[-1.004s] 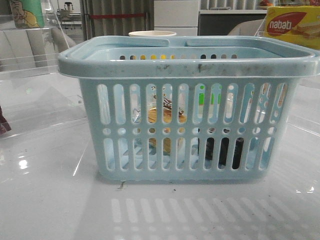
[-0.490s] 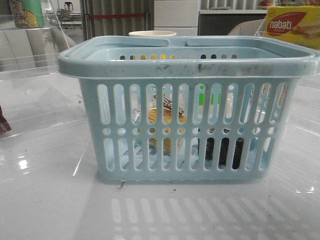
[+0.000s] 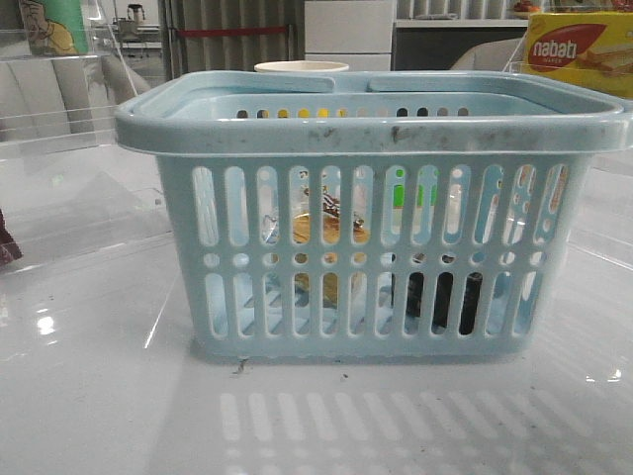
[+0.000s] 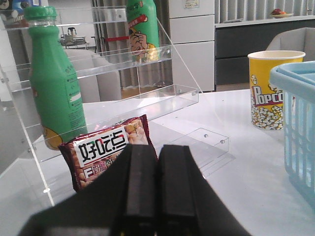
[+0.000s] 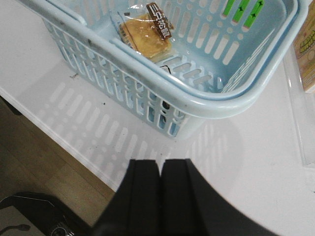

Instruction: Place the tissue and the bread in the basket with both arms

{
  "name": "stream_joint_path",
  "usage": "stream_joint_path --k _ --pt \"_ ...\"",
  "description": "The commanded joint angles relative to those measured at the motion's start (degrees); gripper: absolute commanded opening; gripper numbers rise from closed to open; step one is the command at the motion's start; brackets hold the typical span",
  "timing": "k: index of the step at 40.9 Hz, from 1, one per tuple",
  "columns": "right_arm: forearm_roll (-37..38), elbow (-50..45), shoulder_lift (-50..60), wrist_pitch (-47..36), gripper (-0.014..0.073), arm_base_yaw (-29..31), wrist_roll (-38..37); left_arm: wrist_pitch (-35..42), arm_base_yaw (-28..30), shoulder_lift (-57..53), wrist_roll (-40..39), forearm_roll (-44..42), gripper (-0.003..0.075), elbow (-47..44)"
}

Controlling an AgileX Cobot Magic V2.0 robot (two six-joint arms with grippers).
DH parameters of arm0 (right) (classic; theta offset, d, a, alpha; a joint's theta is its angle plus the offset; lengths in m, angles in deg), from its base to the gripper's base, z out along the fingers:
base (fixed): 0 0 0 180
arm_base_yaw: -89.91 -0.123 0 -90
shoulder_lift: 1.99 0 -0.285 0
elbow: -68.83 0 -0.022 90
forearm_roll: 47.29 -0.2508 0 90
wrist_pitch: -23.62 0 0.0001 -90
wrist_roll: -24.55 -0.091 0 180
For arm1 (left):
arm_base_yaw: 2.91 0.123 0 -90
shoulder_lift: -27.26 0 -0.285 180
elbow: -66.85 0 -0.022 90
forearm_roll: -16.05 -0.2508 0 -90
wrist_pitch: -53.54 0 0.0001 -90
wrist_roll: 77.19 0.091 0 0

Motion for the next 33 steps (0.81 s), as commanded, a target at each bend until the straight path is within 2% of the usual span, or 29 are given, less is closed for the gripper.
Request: stream_joint_path --k 1,33 --pt "0.1 1.6 0.0 -3.7 0.0057 0.0 0.3 5.5 -0.6 -0.9 -0.5 0.5 0.0091 0.1" --pt "0.7 0.3 1.2 -5.0 0.0057 0.4 0.3 5.5 -0.6 -0.9 -0.5 0.5 0.0091 0.1"
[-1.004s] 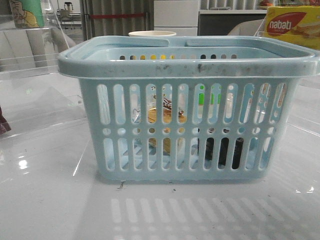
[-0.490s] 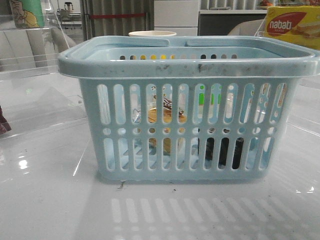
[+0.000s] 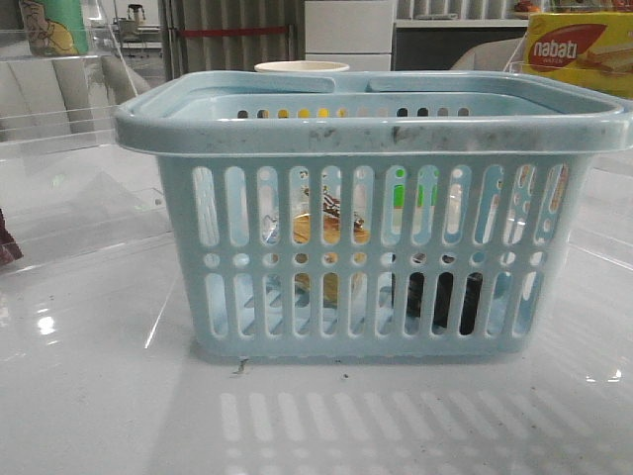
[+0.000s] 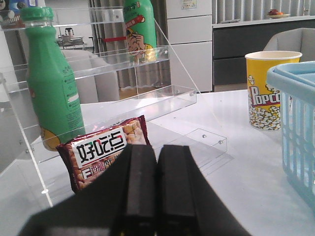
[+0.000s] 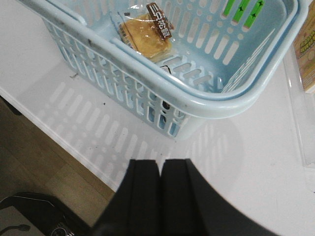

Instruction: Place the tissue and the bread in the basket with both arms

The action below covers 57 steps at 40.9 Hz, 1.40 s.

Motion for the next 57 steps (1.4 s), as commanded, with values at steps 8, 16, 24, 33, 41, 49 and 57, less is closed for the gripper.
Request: stream_joint_path --k 8,16,24,33,41,49,57 --pt "1.7 -9.4 9.2 -18.1 0.0057 10.0 0.3 5.4 -0.5 -0.9 -0.5 0.5 0.0091 0.1" --pt "1.7 -25.7 23.0 -35.7 0.0057 19.1 0.3 5.4 -0.5 -0.9 -0.5 0.5 0.0091 0.1" --pt "1.2 -39.1 34.3 -45.6 0.0057 24.8 0.2 5.4 -0.5 -0.9 -0.5 0.5 0.0091 0.1" --pt "1.1 -45.5 40.1 -46.8 0.0057 27.6 0.2 5.4 -0.5 -0.9 -0.5 0.5 0.0091 0.1" --pt "-0.2 -45.6 40.1 -47.9 0.0057 27.6 0.0 5.4 -0.5 -0.9 -0.5 0.5 0.0091 0.1" --pt "-1.3 -45.6 40.1 -48.9 0.0057 27.6 0.0 5.4 -0.5 -0.9 -0.5 0.5 0.0091 0.1" --pt "-1.3 -45.6 40.1 -51.2 0.0057 27.6 0.0 5.4 -0.5 -0.9 -0.5 0.5 0.0091 0.1"
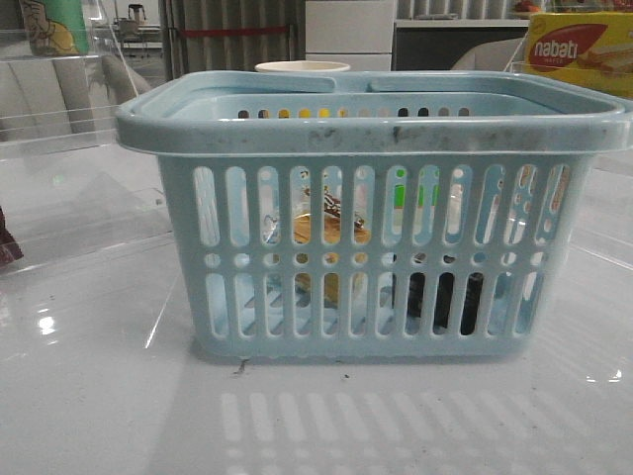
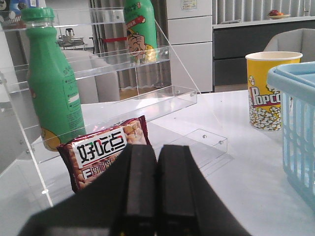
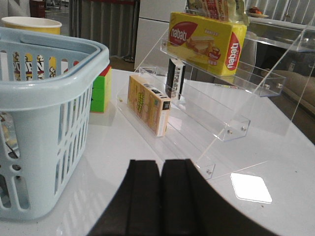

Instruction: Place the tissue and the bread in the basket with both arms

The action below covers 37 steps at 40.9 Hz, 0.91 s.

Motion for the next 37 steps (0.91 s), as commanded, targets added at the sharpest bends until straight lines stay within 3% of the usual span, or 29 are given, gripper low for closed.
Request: stream_joint_path --k 1,4,12,37 --pt "0.0 -0.1 1.1 -7.1 0.0057 0.4 0.0 5.3 -0.5 -0.9 -0.5 0.5 0.0091 0.1" --pt "0.6 -0.1 1.1 -8.6 0.0057 0.4 -1.8 5.3 -0.5 -0.9 -0.5 0.5 0.0091 0.1" --pt "8.6 -0.1 1.1 -9.5 0.0057 0.3 -16.4 5.3 -0.5 -0.9 -0.5 0.5 0.0091 0.1" --pt "8.8 -0.1 1.1 -8.5 0.0057 0.3 -13.7 5.3 -0.5 -0.9 -0.5 0.5 0.0091 0.1"
